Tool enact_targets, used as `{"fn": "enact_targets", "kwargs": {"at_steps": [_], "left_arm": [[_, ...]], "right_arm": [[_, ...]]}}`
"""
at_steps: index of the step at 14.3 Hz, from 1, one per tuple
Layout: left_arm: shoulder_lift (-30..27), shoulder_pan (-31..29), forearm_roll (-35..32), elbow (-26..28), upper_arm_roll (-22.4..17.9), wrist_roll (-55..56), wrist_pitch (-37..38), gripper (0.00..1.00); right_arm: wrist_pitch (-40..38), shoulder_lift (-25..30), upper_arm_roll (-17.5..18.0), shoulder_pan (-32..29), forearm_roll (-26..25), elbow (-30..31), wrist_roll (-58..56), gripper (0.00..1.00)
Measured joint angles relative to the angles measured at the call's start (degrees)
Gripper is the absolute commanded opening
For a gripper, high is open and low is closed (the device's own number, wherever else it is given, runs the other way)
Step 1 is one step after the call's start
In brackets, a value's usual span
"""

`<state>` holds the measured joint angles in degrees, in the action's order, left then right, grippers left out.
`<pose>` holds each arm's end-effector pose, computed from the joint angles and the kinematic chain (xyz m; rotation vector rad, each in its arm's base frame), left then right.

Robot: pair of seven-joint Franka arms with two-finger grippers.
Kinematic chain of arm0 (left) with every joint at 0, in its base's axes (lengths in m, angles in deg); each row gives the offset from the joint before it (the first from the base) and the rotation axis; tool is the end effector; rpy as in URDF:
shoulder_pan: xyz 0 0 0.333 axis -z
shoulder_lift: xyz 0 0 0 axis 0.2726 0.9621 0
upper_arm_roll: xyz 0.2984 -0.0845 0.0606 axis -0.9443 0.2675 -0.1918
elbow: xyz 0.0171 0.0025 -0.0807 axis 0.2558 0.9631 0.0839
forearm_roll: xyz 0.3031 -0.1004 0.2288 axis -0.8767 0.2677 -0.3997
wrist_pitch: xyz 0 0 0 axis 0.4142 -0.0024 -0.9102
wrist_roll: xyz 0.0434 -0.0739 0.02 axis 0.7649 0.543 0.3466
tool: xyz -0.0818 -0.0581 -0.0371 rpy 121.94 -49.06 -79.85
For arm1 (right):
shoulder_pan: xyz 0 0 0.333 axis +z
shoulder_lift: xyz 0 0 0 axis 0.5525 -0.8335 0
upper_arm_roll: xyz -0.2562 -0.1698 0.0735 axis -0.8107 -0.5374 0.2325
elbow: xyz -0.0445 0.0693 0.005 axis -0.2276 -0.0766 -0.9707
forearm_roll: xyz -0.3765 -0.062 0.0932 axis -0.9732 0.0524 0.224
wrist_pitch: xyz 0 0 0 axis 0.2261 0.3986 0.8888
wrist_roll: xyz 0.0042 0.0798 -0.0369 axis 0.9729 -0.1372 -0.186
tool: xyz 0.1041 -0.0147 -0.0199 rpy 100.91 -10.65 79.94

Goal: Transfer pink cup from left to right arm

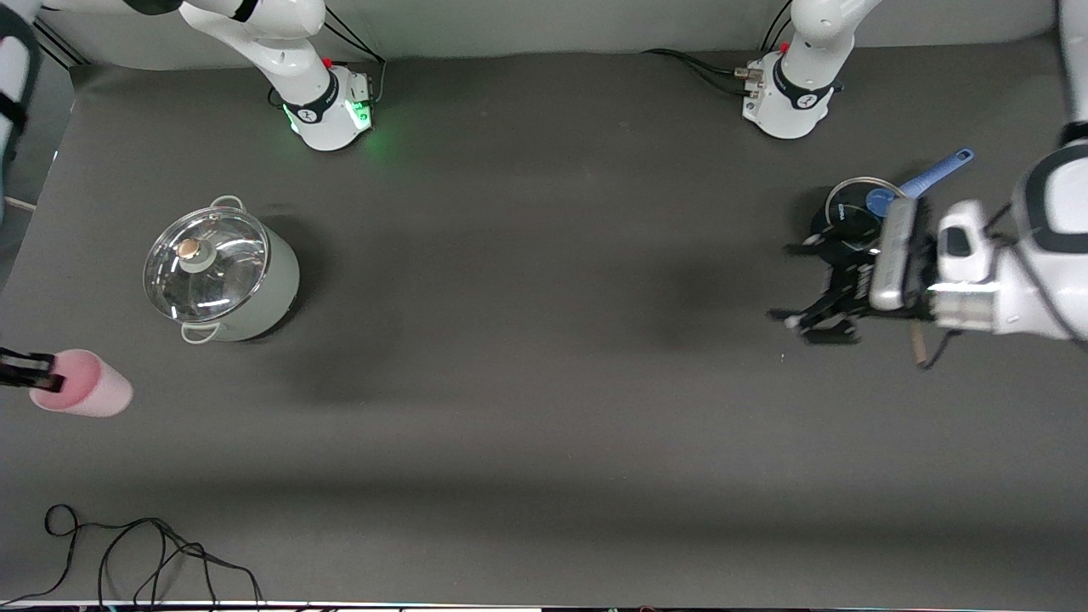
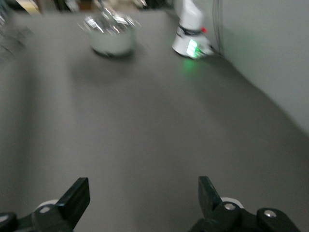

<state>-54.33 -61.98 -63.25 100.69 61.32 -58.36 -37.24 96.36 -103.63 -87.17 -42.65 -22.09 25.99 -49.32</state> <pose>0.6025 -0.0685 0.5066 1.3915 -1.8794 0.4414 0.6810 -0.1212 0.5650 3.0754 0.0939 0.0443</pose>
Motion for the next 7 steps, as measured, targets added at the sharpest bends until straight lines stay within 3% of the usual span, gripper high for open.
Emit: {"fn": "enact_targets", "kwargs": {"at_steps": [3,7], "left_arm": [[-6.19,-3.61,-6.30,-2.81,0.02,6.36,11.52,1.00],[-15.18,-4.44,-14.54,-6.31,0.17,16.63,17.33,1.00]], "right_arm": [[-0.07,-0.24,0.04,-3.29,0.95,0.55,-6.79,0.00],[7.02,-4.53,0.25,-3.97,3.48,4.20,-7.44,0.00]]}}
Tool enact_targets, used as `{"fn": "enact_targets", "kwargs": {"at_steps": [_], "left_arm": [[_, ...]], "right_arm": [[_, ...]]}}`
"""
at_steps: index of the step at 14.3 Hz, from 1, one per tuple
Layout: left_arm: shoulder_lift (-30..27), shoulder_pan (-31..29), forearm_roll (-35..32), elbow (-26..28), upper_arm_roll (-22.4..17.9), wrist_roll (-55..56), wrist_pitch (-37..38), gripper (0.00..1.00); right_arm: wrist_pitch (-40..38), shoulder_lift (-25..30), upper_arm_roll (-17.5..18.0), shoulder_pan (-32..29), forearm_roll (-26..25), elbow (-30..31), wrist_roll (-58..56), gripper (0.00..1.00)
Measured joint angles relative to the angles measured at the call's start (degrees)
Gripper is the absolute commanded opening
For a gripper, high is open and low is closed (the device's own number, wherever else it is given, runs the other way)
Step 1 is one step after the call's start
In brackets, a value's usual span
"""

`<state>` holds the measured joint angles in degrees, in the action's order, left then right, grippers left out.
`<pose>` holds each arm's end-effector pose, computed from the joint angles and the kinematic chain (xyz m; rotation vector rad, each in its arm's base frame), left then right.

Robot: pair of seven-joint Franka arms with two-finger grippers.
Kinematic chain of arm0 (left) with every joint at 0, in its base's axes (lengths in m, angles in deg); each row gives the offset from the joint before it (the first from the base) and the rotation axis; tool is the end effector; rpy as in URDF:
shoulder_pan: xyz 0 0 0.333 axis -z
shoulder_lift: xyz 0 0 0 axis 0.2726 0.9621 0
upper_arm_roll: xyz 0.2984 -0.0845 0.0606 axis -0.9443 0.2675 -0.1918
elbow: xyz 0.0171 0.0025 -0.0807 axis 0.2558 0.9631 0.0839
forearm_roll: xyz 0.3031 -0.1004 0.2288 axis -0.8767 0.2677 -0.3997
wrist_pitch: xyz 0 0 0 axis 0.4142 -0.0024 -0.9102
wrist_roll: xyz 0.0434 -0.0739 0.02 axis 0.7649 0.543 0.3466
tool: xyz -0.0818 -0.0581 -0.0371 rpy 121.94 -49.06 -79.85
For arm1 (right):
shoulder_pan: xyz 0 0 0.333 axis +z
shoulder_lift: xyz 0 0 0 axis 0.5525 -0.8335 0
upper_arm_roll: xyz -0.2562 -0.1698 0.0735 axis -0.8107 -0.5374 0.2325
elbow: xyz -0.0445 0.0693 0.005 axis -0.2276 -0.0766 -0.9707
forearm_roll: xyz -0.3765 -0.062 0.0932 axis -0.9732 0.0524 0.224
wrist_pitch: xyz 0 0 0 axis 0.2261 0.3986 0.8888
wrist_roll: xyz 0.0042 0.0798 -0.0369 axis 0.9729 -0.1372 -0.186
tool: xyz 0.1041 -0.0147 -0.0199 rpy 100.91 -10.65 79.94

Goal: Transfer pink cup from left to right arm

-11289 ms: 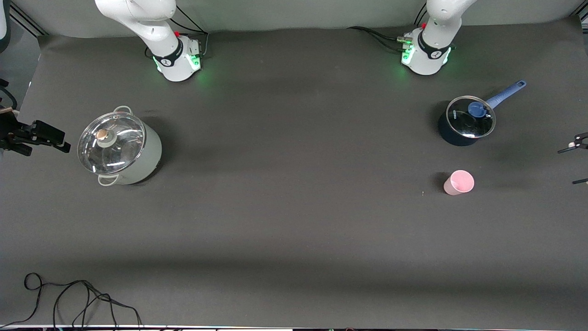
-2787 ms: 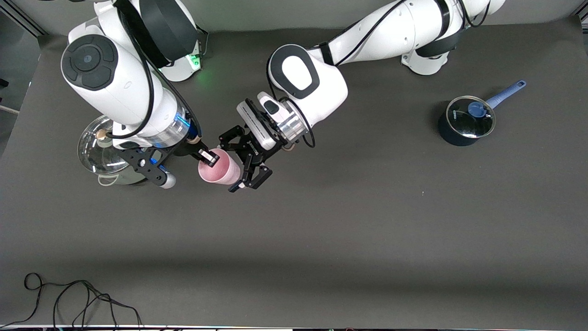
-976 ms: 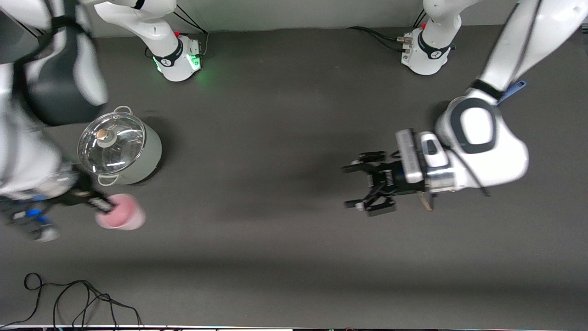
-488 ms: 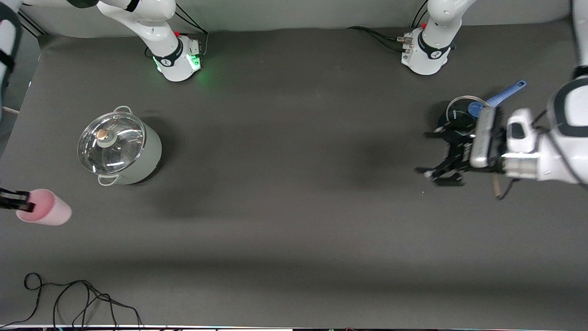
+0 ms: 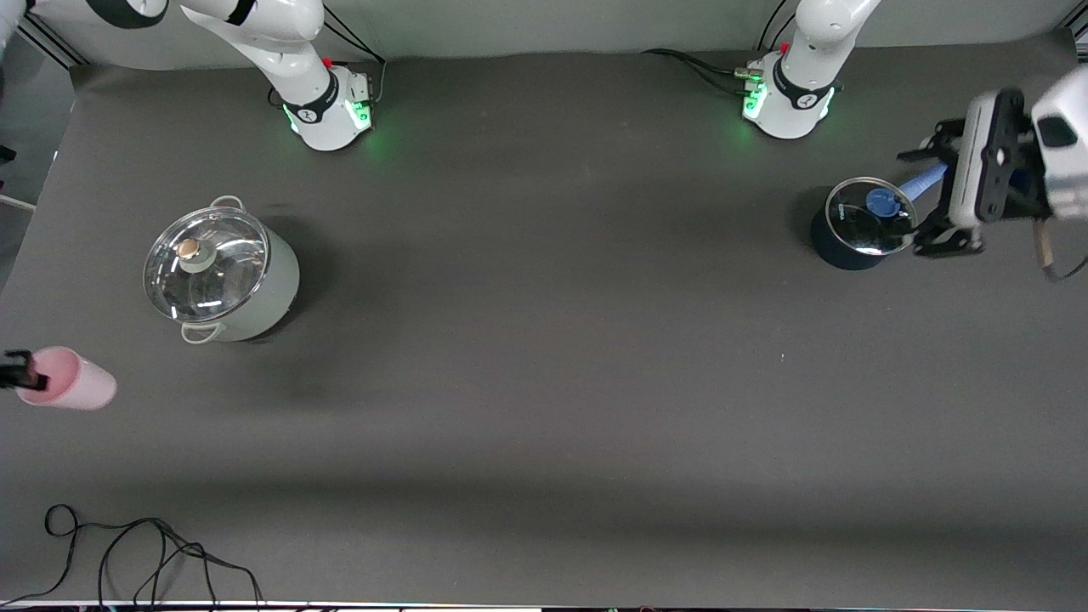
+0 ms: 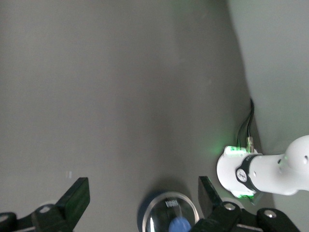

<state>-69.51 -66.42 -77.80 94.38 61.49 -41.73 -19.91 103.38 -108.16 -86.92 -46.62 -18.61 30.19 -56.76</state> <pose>0.5380 -0.0384 0.6157 1.8921 -1.9132 -0.0820 0.6972 -0.1656 0.4851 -3.1342 -0.1955 -0.0190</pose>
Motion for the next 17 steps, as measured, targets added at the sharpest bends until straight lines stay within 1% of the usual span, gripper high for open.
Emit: {"fn": "enact_targets", "kwargs": {"at_steps": [3,4,6,8,10,13,14,16,17], "left_arm": [[-3.57,0.82,-7.40,-2.64,0.90,10.73,1.92,1.00],[-4.29,1.41,-9.16,-3.09,1.03,14.77,2.06,1.00],[-5.15,1.96,-11.61,-3.52,1.17,23.71,2.05,1.00],[-5.12,1.97,-12.13,-3.82,0.73,34.04,1.74,1.00],[-4.80,1.78,-12.58,-3.82,0.04,45.02,0.76,1.00],[-3.88,1.57,-12.83,-3.81,-0.65,57.13,0.32,1.00],[-3.56,1.55,-12.83,-3.82,-0.88,60.81,0.12,1.00],[-2.89,1.54,-12.85,-3.82,-1.06,67.21,-1.72,1.00],[-2.60,1.55,-12.97,-3.81,-1.05,69.09,-3.31,1.00]], "right_arm": [[11.21,-4.81,0.39,0.14,0.21,5.95,0.00,0.00],[13.63,-6.32,0.44,0.16,0.21,7.29,-0.06,0.00],[15.73,-8.81,0.54,0.16,0.23,8.45,-0.34,0.00],[15.96,-10.93,0.78,0.16,0.24,8.54,-0.47,0.00],[17.80,-13.12,0.95,0.20,0.25,8.58,-0.49,0.00],[19.57,-15.80,0.99,0.29,0.25,8.59,-1.20,0.01],[19.88,-16.20,1.00,0.30,0.25,8.58,-1.67,0.08],[19.94,-16.41,1.00,0.29,0.25,8.51,-2.11,0.58],[19.94,-16.41,1.00,0.29,0.25,8.44,-2.19,0.70]]}}
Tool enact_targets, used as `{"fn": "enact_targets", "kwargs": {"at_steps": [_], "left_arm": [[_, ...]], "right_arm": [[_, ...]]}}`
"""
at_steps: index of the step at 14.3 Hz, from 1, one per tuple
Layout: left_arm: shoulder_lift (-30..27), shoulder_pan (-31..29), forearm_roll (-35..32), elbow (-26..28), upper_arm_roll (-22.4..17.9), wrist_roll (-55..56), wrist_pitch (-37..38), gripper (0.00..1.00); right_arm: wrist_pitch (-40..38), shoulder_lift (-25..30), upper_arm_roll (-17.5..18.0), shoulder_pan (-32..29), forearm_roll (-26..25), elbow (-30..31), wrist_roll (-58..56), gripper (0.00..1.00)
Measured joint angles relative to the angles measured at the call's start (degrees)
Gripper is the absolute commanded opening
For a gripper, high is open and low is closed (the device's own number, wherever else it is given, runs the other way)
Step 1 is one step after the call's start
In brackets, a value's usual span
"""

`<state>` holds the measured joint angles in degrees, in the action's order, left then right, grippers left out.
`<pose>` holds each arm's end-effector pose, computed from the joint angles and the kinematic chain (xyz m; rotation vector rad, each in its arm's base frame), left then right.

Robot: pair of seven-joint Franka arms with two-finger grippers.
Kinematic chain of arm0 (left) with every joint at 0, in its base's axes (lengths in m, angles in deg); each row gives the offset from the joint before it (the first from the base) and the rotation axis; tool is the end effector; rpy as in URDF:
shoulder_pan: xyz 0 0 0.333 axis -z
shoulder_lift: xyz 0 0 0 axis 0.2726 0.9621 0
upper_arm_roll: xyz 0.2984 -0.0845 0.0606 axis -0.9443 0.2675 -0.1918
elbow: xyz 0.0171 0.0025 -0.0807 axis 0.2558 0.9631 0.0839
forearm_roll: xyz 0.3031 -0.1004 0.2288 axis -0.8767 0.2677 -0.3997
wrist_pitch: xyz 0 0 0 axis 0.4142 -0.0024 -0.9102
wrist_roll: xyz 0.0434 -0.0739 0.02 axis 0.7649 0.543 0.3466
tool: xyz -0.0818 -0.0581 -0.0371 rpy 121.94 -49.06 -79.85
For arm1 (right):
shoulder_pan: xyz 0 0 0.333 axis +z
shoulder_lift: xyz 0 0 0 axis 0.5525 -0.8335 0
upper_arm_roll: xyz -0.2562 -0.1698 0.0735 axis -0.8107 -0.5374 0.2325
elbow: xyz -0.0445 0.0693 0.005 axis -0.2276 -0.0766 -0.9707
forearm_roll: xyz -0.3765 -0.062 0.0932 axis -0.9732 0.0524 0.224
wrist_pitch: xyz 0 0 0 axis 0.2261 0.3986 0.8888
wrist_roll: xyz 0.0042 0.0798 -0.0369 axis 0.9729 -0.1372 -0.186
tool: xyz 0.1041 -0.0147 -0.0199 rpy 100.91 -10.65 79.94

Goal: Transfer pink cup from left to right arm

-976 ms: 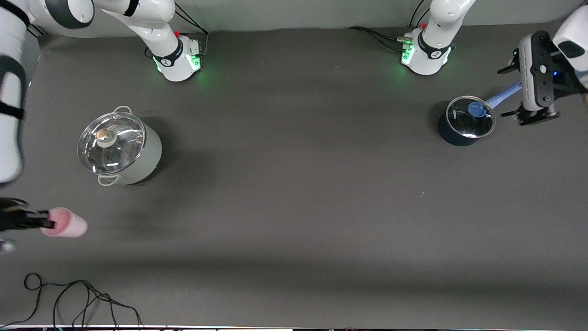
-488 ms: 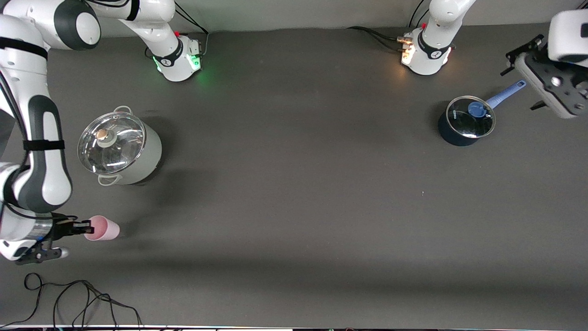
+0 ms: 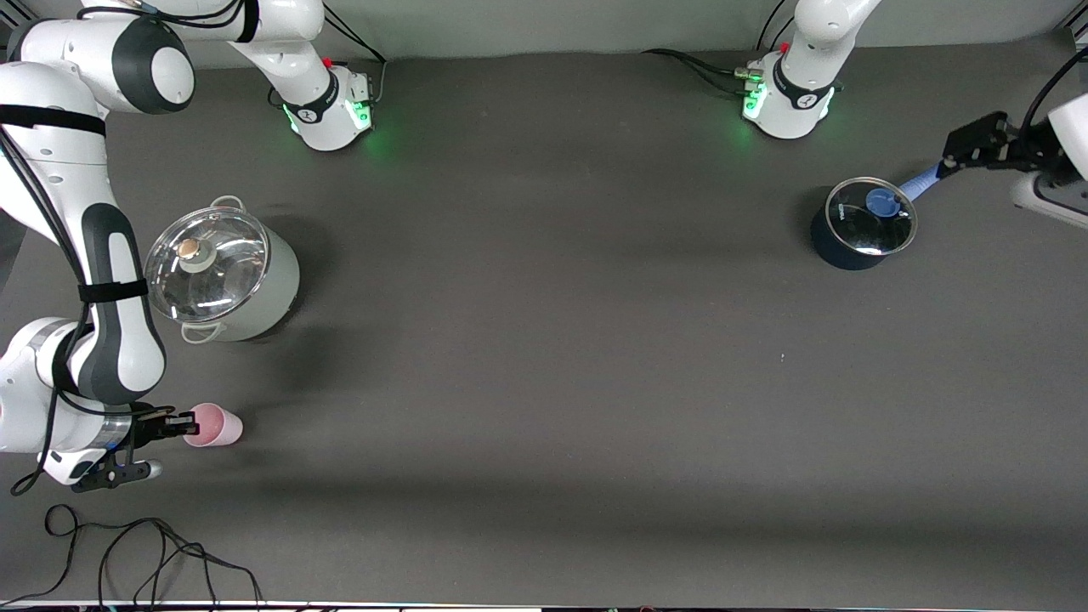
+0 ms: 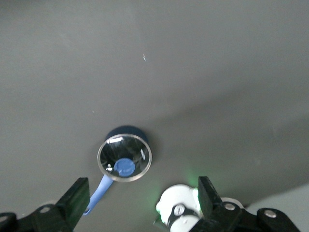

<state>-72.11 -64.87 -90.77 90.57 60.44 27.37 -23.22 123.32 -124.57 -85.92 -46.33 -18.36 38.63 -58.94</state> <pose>0.5406 -0.0223 0.6556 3.0221 -0.4935 -0.2705 0.7216 -0.1577 0.2345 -3.0877 -0.2718 0.1014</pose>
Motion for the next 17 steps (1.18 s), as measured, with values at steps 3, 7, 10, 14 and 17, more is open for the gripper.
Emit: {"fn": "enact_targets", "kwargs": {"at_steps": [3,7,10,14,17], "left_arm": [[1.46,0.13,-7.05,0.10,0.12,1.14,-4.23,1.00],[4.13,1.78,-17.03,0.10,0.44,-0.76,-6.27,1.00],[4.89,1.94,-20.90,-0.11,0.15,-2.29,-6.81,1.00],[7.49,3.63,-27.35,-1.97,0.17,-2.88,-6.74,1.00],[7.57,4.11,-22.08,-2.02,0.08,-0.28,-4.30,1.00]], "right_arm": [[0.08,-0.10,0.00,-0.04,0.00,-0.02,-0.09,0.99],[0.35,-0.05,0.00,-0.02,0.00,-0.72,-0.13,0.99],[-2.45,1.51,0.00,0.19,0.00,-2.30,-0.12,0.99],[-12.59,9.48,-0.16,0.11,0.00,-3.52,0.48,0.99],[-20.67,17.08,-0.19,0.10,0.00,-3.80,4.12,1.00]]}}
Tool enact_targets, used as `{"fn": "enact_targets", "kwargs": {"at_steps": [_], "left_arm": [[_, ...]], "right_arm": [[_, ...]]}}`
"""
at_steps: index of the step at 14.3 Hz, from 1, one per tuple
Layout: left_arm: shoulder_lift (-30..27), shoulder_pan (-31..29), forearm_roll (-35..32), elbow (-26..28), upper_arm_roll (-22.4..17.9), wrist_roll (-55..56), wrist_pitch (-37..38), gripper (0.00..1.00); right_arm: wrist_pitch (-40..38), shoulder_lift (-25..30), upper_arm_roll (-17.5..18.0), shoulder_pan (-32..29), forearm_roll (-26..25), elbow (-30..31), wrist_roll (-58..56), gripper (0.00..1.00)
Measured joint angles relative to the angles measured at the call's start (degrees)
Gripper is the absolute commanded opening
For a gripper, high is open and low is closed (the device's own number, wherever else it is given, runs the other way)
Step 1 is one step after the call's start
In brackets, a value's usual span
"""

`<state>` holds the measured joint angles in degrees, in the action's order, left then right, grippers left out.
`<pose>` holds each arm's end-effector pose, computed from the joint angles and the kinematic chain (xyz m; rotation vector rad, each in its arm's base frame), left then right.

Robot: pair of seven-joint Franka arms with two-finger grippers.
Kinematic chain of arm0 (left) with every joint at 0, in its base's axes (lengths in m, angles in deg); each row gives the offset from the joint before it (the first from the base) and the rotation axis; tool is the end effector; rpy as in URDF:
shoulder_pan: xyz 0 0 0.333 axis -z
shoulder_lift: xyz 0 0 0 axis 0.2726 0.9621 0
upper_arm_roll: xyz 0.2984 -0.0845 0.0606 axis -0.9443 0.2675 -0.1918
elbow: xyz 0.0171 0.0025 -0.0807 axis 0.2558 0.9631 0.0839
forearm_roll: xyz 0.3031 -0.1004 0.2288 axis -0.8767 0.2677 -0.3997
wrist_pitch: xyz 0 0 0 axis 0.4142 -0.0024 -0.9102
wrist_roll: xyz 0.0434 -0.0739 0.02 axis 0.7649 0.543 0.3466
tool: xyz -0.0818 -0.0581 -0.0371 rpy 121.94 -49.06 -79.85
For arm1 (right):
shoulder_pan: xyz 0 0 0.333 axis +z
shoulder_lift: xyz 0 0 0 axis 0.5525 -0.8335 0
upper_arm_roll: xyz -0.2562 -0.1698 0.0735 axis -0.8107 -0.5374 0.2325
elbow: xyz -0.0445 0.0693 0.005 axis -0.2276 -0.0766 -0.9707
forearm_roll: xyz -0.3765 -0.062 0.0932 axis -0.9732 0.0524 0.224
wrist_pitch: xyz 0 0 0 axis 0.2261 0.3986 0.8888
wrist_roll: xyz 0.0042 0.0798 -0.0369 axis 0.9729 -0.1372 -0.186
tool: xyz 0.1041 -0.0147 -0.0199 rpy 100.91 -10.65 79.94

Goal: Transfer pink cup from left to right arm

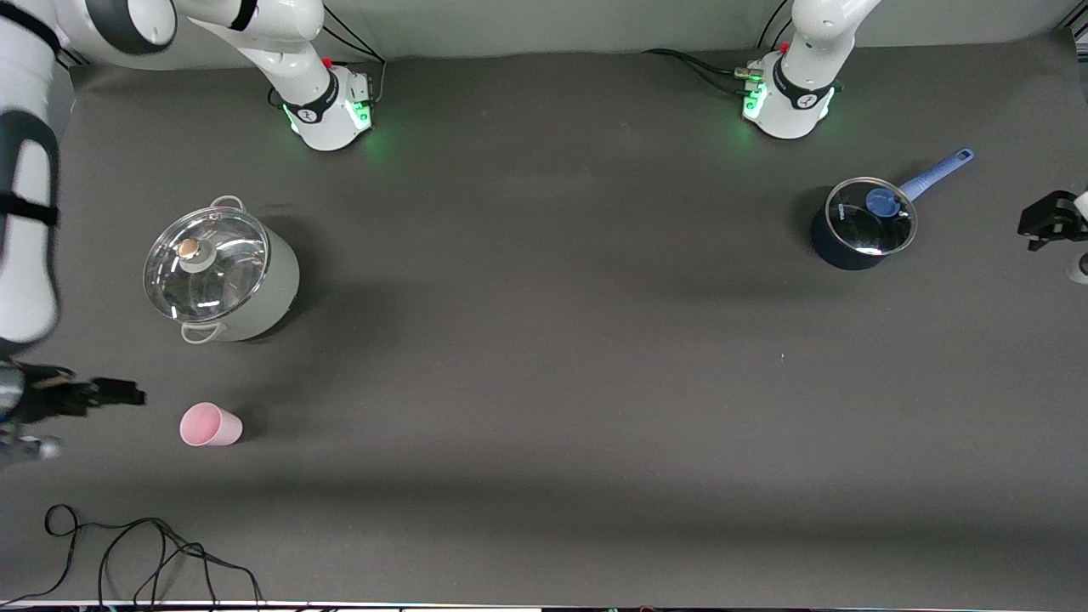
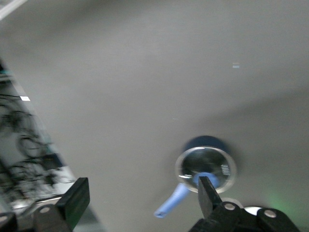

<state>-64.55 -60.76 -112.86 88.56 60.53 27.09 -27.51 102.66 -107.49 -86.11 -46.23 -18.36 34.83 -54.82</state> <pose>0.5825 0.0159 0.6297 -2.8823 0.4837 0.2267 0.6899 -0.1508 0.4537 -3.1007 -0.1688 0.0989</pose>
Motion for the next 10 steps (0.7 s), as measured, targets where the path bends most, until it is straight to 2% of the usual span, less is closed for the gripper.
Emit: {"fn": "enact_targets", "kwargs": {"at_steps": [3,5,10], "left_arm": [[0.10,-0.96,8.54,0.04,-0.65,10.27,1.07,1.00],[0.15,-0.96,9.77,0.64,-0.22,14.12,1.47,1.00],[-0.33,-0.60,12.55,3.07,1.58,17.47,1.33,1.00]], "right_arm": [[-5.63,7.64,0.00,0.02,0.00,0.39,3.88,1.00],[-6.42,12.32,0.06,0.07,0.00,2.66,5.97,1.00],[-6.16,21.94,0.26,1.79,0.12,13.31,7.36,1.00]]}}
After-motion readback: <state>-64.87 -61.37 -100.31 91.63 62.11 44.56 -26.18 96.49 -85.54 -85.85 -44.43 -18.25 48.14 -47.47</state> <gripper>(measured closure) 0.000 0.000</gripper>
